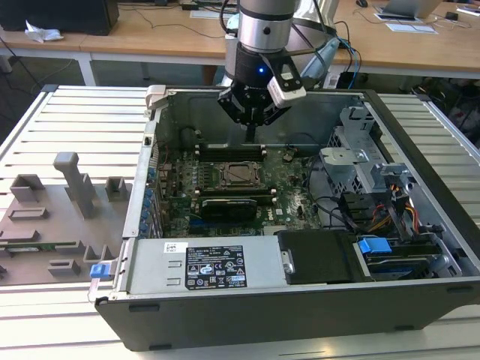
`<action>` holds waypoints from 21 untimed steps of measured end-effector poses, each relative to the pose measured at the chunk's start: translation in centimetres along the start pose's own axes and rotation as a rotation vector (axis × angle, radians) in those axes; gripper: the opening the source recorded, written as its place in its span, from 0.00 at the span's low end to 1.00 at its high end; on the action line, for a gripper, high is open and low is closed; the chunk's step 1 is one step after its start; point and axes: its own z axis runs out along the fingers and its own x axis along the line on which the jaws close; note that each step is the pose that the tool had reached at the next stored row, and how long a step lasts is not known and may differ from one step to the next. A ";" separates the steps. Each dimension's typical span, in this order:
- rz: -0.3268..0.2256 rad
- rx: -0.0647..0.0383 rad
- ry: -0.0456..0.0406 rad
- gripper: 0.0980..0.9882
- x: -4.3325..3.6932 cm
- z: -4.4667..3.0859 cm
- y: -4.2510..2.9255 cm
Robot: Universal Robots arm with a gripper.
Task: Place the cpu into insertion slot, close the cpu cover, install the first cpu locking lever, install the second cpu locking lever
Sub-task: 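Install the first cpu locking lever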
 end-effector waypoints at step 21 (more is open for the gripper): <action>0.000 0.000 0.0000 0.01 0.00 -3.64 -0.05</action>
